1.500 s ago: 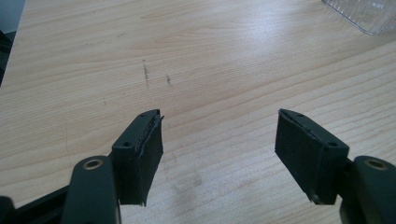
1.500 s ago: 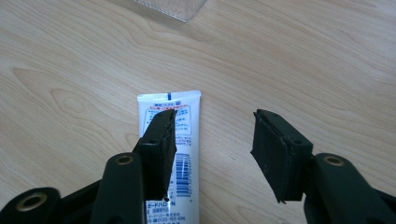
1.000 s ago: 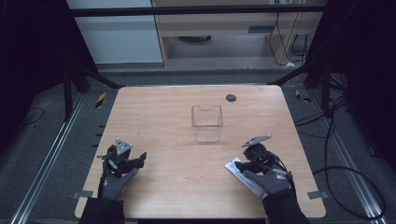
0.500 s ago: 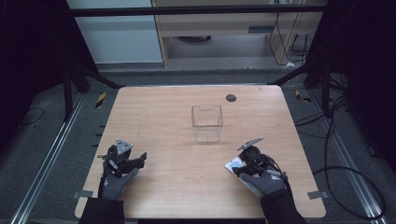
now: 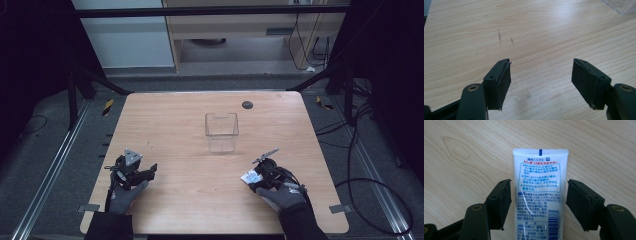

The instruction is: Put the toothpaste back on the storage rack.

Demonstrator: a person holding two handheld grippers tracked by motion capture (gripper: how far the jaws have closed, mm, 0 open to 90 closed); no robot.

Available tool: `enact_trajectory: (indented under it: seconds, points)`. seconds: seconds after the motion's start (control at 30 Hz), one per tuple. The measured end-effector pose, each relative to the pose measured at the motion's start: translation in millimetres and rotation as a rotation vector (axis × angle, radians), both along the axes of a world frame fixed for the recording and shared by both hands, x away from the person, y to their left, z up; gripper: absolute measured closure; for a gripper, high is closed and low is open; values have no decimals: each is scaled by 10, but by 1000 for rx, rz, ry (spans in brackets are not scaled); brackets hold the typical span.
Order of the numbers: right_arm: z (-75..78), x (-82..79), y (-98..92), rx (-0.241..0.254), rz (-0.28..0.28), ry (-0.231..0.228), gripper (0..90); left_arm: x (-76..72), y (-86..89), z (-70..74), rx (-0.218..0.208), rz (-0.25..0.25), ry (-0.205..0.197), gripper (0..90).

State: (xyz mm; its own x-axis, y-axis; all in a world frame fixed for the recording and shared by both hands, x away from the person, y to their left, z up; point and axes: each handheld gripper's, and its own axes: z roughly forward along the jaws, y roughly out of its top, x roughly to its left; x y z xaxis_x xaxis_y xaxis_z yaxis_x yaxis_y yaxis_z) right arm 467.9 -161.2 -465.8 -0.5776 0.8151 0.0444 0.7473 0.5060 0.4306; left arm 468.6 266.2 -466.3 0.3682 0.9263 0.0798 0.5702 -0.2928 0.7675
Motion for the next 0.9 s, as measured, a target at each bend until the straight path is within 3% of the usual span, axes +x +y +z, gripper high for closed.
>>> enact_trajectory:
  seconds: [0.37,0.6,0.9]
  points:
    - [-91,20,1,-20,-1,37,372,-1,-1,2,0,-1,-1,307]
    - [-94,19,12,-37,6,31,382,-1,-3,2,0,-2,0,307]
    - [-54,6,9,-34,6,32,508,-1,-2,2,0,-1,0,307]
